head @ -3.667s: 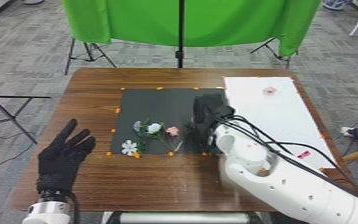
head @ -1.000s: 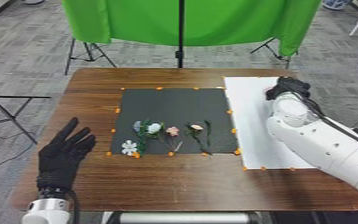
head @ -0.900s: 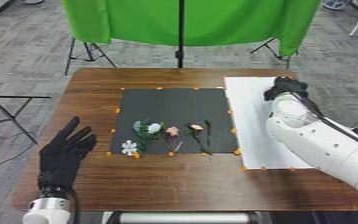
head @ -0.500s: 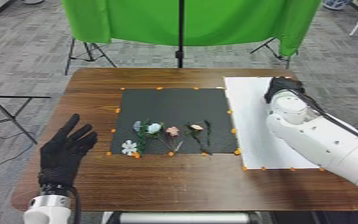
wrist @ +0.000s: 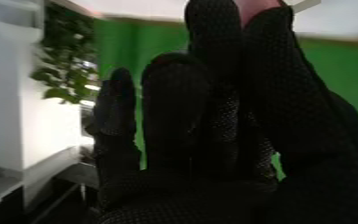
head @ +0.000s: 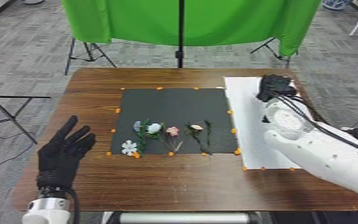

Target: Arrange flowers

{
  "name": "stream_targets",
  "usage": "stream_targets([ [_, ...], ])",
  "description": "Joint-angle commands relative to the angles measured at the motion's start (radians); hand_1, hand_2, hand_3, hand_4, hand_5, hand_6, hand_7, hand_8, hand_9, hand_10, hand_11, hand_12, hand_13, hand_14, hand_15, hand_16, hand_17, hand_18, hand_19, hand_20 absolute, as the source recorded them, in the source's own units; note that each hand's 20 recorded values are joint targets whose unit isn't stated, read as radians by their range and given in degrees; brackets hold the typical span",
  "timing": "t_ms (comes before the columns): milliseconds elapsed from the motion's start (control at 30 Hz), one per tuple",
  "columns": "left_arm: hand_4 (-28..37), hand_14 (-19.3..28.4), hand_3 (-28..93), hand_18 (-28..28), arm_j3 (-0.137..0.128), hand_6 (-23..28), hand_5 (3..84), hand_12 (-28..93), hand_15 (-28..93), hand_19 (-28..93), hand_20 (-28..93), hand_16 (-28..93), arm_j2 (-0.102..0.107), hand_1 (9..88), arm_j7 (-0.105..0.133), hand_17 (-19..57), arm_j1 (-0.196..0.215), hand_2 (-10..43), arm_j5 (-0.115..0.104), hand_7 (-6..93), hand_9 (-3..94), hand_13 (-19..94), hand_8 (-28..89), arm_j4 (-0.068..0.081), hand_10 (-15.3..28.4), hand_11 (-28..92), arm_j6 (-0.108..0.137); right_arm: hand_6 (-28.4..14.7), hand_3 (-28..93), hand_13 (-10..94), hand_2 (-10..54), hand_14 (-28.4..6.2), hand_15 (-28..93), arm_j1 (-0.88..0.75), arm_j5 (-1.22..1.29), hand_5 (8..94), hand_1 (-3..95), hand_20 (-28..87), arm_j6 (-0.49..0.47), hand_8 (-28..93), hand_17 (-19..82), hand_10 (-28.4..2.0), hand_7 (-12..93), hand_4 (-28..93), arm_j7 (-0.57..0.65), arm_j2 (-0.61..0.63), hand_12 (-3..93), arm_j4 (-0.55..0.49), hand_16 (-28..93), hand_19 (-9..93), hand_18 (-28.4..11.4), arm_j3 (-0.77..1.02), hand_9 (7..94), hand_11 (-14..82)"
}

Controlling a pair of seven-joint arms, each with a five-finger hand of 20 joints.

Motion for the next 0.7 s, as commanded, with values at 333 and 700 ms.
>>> stream_targets([
  [333,-27.6,28.4,82,28.4,-0.002,8.4,35.7,11,62,51,42,-11,0.008,21.8,0.017,-3.7,0.022,7.3,-0.02,8.3,35.7,23,-8,-0.001,21.0,25,0.012,4.5,69,73,-9.5,-4.2,70,-0.298,-0.074,86.7,51.6,41,-0.057,1,25,-6.4,14,-28,-0.061,0.034,31.4,-0.377,22,83,-19.4,0.129,90.4,17.5],
  [700,-27.5,28.4,83,28.4,0.002,8.5,35.9,11,61,51,42,-11,0.022,21.8,0.025,-3.8,0.027,7.2,-0.033,8.2,35.7,23,-8,-0.003,20.9,25,0.027,4.1,71,68,-9.5,-5.5,72,-0.372,-0.127,77.3,47.2,43,-0.2,-2,22,-7.3,15,-28,-0.14,0.04,29.8,-0.447,21,81,-20.1,0.179,84.2,21.1],
])
